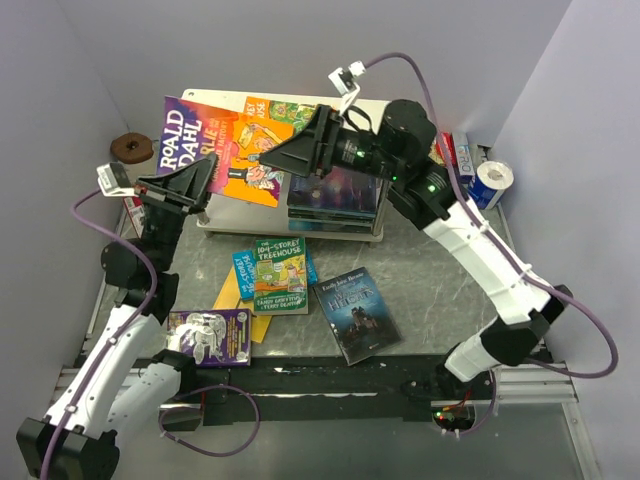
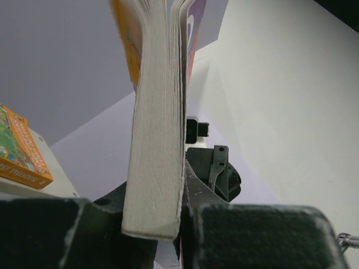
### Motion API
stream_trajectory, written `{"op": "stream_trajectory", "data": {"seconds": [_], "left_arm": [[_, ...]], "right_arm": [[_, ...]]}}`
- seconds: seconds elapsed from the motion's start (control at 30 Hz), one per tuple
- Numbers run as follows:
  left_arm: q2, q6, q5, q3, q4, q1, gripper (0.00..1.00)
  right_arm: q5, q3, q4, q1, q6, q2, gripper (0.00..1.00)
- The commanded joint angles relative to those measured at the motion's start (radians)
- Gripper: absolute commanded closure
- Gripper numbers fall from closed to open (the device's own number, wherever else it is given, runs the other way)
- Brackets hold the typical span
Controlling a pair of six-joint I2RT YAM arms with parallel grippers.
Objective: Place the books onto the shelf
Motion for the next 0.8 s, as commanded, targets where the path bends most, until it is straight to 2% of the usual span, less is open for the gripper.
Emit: {"op": "stream_trajectory", "data": {"seconds": [0.0,0.03,0.13,0.2,0.23,0.27,0.3,0.37,0.43,0.47,0.57,0.77], "left_arm": [[0.006,-0.013,0.056,0.083,0.012,-0.004,0.99],[0.006,-0.007,0.056,0.086,0.0,-0.004,0.99],[0.003,0.038,0.053,0.112,-0.095,-0.004,0.98],[0.0,0.091,0.034,0.15,-0.215,-0.004,0.79],[-0.001,0.117,0.013,0.182,-0.266,-0.004,0.65],[-0.003,0.148,-0.001,0.202,-0.318,-0.004,0.32],[-0.01,0.227,-0.025,0.225,-0.46,-0.004,0.2],[-0.029,0.298,-0.136,0.29,-0.61,-0.002,0.04],[-0.061,0.366,-0.248,0.298,-0.755,-0.002,0.03],[-0.072,0.384,-0.325,0.288,-0.77,-0.002,0.05],[-0.101,0.432,-0.424,0.256,-0.853,-0.001,0.1],[-0.066,0.493,-0.467,0.314,-0.974,-0.002,0.11]], "right_arm": [[-0.037,0.132,-0.049,0.004,-0.022,0.056,0.45],[-0.03,0.151,-0.067,0.002,-0.024,0.066,0.68],[-0.008,0.194,-0.143,-0.015,-0.034,0.078,1.0],[-0.014,0.225,-0.171,-0.05,-0.031,0.081,1.0],[-0.014,0.244,-0.235,-0.067,-0.028,0.089,1.0],[-0.028,0.281,-0.263,-0.087,-0.016,0.092,1.0],[-0.043,0.292,-0.287,-0.141,-0.007,0.092,1.0],[-0.068,0.341,-0.362,-0.2,0.022,0.104,1.0],[-0.123,0.375,-0.396,-0.281,0.035,0.125,1.0],[-0.146,0.416,-0.425,-0.303,0.042,0.136,1.0],[-0.206,0.45,-0.418,-0.361,0.044,0.165,1.0],[-0.292,0.521,-0.444,-0.415,0.055,0.257,1.0]]}}
